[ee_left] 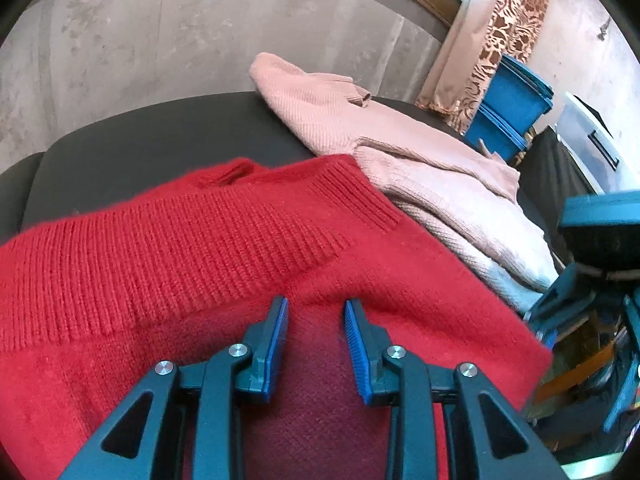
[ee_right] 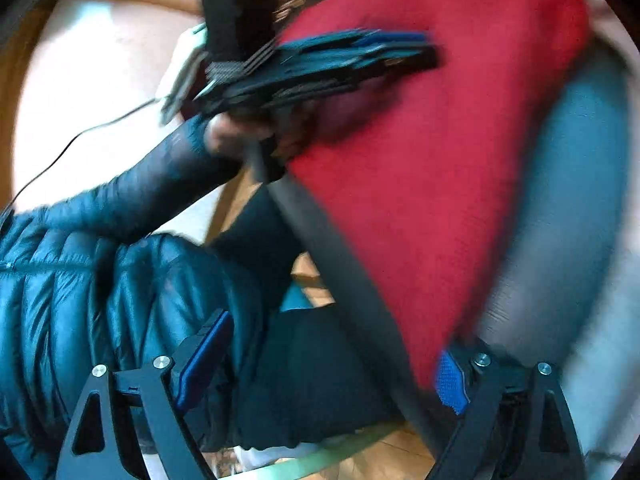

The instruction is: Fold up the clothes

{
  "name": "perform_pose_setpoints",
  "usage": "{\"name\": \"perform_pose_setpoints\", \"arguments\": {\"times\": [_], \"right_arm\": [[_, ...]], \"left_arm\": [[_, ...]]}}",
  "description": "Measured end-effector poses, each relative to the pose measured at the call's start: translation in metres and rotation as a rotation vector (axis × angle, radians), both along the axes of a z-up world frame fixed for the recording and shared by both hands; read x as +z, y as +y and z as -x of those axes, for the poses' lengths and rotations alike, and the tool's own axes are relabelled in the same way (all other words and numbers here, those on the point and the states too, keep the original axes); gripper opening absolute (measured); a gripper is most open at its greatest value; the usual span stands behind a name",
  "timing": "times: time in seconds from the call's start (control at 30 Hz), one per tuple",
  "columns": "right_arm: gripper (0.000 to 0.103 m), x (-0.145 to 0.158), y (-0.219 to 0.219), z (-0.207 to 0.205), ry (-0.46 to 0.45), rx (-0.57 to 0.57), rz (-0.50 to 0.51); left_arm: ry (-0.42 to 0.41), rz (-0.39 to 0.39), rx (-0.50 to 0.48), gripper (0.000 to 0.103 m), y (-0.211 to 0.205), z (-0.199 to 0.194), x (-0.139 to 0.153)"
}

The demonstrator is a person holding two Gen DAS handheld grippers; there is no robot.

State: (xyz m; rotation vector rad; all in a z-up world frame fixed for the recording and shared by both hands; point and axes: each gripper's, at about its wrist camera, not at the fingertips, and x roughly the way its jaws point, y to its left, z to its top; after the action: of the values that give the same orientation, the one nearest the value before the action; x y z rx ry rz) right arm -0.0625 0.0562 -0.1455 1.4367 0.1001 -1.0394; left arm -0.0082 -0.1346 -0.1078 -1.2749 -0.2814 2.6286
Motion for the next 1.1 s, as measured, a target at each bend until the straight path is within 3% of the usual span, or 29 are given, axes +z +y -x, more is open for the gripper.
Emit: {"name": "perform_pose_setpoints", "arguments": {"times": [0.17, 0.27, 0.33, 0.4, 0.5, 0.67, 0.8, 0.93, 1.03, 1.1], "right_arm": [[0.091, 0.011, 0.016, 0.007, 0.124, -0.211, 0.018], [0.092, 0.020, 0.029, 0.005, 0.207, -0.315, -0.034], [0.092, 0.033, 0.032, 0.000, 0.251, -0.376, -0.016], [0.093, 0.051, 0.028, -0.003, 0.293, -0.433, 0.042], [0.103, 0.075, 0.005, -0.007, 0.336, -0.509, 0.172], [0.103, 0.088, -0.080, -0.017, 0.319, -0.540, 0.327], [0.103, 0.080, -0.177, -0.031, 0.399, -0.438, 0.265], [0.103, 0.066, -0.224, -0.024, 0.636, -0.410, 0.114], [0.103, 0.038, -0.227, -0.011, 0.754, -0.406, 0.034], [0.103, 0.030, -0.225, -0.008, 0.801, -0.397, 0.047]], "left_arm": [[0.020, 0.026, 0.089, 0.030, 0.010, -0.006, 0.001], [0.012, -0.031, 0.088, 0.030, 0.002, -0.004, 0.000], [0.012, -0.078, 0.087, 0.030, -0.005, -0.004, 0.000], [0.007, -0.113, 0.098, 0.028, -0.009, -0.006, 0.004], [0.020, -0.124, 0.124, 0.031, -0.019, -0.024, 0.021], [0.094, -0.109, 0.216, 0.033, -0.073, -0.107, 0.054], [0.105, -0.020, 0.403, 0.035, -0.143, -0.189, 0.063], [0.066, 0.033, 0.591, 0.036, -0.209, -0.262, 0.064], [0.055, -0.022, 0.600, 0.038, -0.225, -0.289, 0.055], [0.048, -0.067, 0.593, 0.039, -0.233, -0.304, 0.048]]}}
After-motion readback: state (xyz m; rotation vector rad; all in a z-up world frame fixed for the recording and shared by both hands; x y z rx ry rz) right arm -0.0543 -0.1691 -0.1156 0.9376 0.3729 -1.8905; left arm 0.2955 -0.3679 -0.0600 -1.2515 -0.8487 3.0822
